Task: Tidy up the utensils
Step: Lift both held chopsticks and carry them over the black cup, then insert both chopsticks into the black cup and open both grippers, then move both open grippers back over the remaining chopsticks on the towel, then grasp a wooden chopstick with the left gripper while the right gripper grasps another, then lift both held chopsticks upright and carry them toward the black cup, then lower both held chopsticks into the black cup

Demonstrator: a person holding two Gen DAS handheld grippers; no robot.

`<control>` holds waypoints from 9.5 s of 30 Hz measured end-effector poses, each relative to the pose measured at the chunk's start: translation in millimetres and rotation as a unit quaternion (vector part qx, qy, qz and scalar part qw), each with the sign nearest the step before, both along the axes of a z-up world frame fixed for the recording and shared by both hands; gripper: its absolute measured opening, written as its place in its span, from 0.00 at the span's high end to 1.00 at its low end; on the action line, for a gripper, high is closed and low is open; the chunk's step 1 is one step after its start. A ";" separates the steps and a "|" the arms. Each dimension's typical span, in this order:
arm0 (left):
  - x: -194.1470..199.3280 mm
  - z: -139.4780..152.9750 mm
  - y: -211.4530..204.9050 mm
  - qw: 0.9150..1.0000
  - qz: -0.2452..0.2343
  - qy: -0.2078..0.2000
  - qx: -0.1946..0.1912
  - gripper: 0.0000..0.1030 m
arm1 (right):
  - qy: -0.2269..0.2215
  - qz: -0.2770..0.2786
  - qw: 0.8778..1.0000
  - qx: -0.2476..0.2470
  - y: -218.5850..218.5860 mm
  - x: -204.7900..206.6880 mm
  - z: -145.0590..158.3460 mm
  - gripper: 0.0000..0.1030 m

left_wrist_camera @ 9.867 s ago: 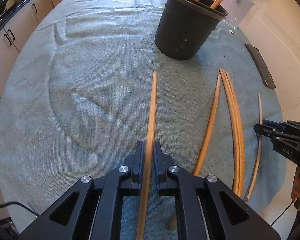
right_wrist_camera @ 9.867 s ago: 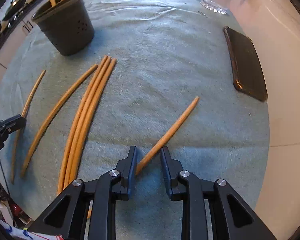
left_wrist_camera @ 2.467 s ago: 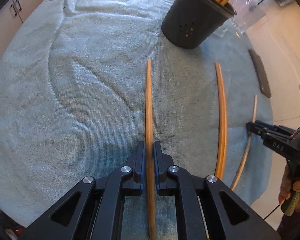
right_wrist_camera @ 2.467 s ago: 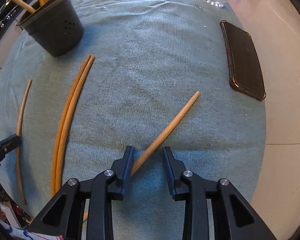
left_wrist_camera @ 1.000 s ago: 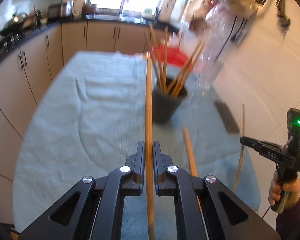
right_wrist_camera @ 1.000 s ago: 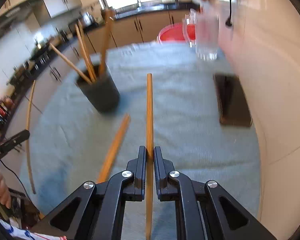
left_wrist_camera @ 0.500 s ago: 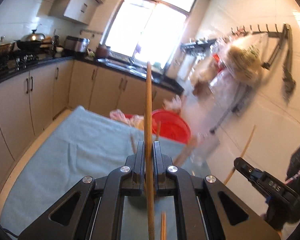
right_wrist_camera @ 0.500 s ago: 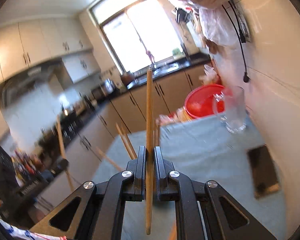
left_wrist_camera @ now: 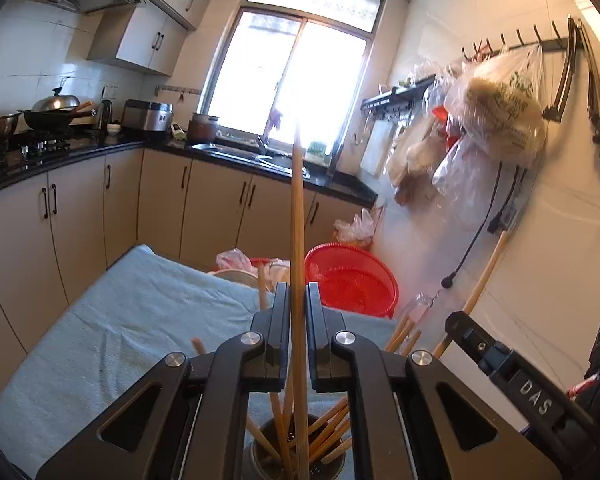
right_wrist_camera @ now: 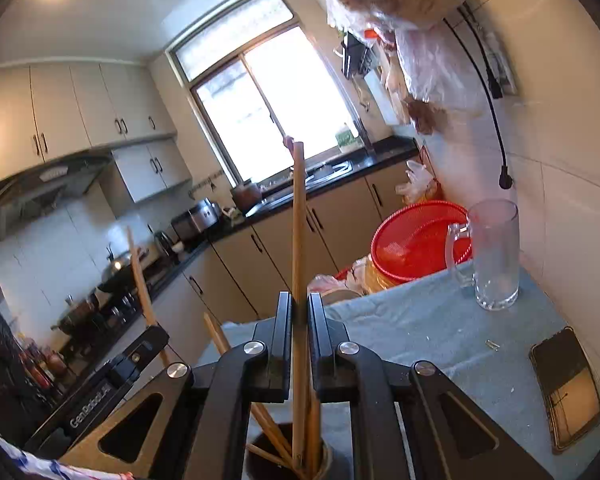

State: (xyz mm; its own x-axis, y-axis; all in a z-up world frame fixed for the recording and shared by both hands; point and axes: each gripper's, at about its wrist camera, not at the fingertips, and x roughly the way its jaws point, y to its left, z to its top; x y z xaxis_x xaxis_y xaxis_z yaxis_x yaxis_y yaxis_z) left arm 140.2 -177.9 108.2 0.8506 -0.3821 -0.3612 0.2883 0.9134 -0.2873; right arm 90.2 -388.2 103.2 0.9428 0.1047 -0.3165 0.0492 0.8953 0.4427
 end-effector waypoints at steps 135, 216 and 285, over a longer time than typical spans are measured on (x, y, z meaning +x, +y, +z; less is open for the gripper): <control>-105.8 -174.5 -42.6 0.903 -0.113 0.315 0.271 0.50 | 0.436 0.083 0.875 -0.191 -25.2 -112.6 -167.3 0.84; -202.9 -43.7 73.0 0.974 -0.021 0.051 0.221 0.94 | 0.161 0.097 0.977 -0.104 46.9 -162.3 -35.3 0.93; -147.4 23.8 88.0 0.995 0.022 -0.007 0.092 0.94 | 0.033 0.083 0.995 -0.042 39.5 -139.3 29.7 0.93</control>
State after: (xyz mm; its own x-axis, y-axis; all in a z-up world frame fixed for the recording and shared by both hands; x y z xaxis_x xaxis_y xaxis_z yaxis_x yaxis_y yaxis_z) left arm -7.2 -89.9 132.0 0.8703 -0.2726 -0.4102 0.2495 0.9621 -0.1100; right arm -49.1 -348.7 132.9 0.8920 0.2275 -0.3906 -0.0759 0.9273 0.3666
